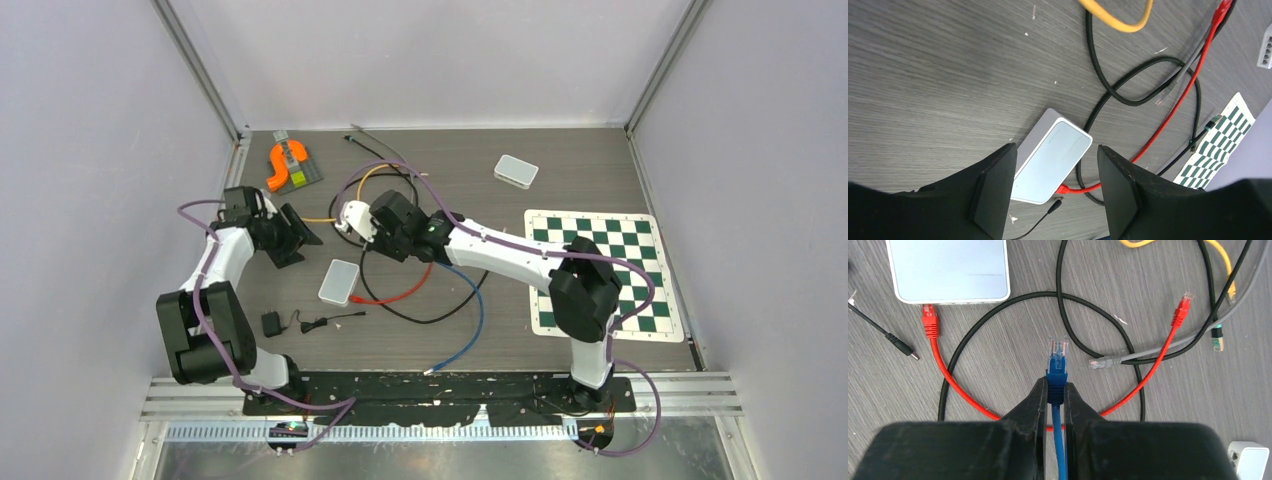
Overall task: Insert the plug into the switch port
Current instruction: Insert the connector into the switch port.
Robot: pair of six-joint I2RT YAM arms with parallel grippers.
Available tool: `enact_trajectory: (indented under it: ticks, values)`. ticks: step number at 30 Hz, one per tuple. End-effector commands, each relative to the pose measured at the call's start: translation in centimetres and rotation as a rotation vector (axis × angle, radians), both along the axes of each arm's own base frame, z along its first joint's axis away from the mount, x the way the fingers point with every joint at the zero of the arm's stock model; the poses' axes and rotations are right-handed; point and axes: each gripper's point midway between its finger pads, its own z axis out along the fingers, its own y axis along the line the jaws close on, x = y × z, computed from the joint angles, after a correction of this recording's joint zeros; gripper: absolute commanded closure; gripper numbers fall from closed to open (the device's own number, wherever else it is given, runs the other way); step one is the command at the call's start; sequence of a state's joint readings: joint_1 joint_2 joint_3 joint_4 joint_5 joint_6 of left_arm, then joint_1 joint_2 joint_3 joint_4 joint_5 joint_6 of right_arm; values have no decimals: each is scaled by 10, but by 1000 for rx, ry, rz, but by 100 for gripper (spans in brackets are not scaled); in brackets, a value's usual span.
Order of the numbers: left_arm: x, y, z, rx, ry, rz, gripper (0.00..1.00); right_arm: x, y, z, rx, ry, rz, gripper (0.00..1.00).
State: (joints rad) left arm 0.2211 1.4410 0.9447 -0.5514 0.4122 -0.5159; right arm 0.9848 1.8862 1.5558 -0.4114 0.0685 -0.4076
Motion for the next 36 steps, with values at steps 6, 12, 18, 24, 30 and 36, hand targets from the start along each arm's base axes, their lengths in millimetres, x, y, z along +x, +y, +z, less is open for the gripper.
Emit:
enact_trajectory:
  ticks: [6,12,18,24,30,36]
  values:
    - [-7,-8,-18,-45,32,-38,39,-18,17,-28,25,77,13,95]
    - [-9,-10,-27,-67,54,-58,42,-36,29,-55,11,95,23,95]
    - [-15,-14,-32,-93,81,-73,45,-43,45,-65,6,76,-7,95]
    - [-14,-10,-36,-100,109,-74,47,-52,50,-90,-61,47,3,95]
    - [-17,-7,-43,-94,148,-82,50,-54,56,-100,-77,66,13,95]
    - [-18,-10,-51,-120,176,-94,54,-54,56,-103,-109,61,38,95]
